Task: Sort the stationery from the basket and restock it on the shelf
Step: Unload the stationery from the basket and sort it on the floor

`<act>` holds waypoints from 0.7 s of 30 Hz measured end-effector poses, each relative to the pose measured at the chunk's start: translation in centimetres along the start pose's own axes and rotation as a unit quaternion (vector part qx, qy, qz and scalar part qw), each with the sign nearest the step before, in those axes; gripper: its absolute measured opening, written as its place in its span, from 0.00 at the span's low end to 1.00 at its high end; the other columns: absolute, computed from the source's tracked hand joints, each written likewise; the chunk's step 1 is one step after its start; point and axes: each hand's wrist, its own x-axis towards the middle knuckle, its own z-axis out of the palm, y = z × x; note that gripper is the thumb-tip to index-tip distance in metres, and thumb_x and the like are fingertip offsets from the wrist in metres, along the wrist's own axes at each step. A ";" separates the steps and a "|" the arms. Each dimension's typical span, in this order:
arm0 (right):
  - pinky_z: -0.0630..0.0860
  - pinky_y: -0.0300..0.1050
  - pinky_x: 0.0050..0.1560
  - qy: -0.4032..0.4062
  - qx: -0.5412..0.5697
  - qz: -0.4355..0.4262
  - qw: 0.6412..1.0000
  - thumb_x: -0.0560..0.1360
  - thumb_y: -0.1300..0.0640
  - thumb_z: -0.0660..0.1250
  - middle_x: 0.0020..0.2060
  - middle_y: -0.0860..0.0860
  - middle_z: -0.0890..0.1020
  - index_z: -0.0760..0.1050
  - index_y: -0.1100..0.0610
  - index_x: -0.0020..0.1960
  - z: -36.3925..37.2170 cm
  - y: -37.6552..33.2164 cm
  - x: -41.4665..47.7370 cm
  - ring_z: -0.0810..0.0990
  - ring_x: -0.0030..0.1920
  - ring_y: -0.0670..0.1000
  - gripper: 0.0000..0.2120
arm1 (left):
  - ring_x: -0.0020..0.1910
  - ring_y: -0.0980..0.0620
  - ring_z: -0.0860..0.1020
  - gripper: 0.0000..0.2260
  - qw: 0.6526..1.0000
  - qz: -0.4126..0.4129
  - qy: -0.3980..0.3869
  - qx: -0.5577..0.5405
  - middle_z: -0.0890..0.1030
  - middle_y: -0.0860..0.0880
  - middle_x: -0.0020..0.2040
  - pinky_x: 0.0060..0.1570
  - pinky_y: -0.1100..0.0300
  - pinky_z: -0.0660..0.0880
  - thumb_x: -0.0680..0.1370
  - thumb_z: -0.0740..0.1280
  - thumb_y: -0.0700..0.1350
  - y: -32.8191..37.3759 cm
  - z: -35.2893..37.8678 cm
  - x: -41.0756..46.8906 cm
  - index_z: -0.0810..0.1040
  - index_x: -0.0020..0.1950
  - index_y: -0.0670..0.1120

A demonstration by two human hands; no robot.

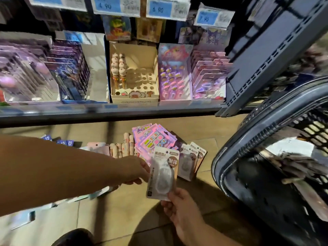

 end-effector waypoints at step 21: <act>0.70 0.39 0.30 0.034 -0.108 0.076 0.991 0.81 0.56 0.62 0.33 0.52 0.75 0.75 0.55 0.45 -4.2 -6.2 4.1 0.73 0.31 0.47 0.07 | 0.37 0.53 0.74 0.10 0.995 -0.036 0.086 0.047 0.78 0.48 0.41 0.37 0.63 0.71 0.79 0.66 0.52 4.6 8.4 7.7 0.77 0.49 0.45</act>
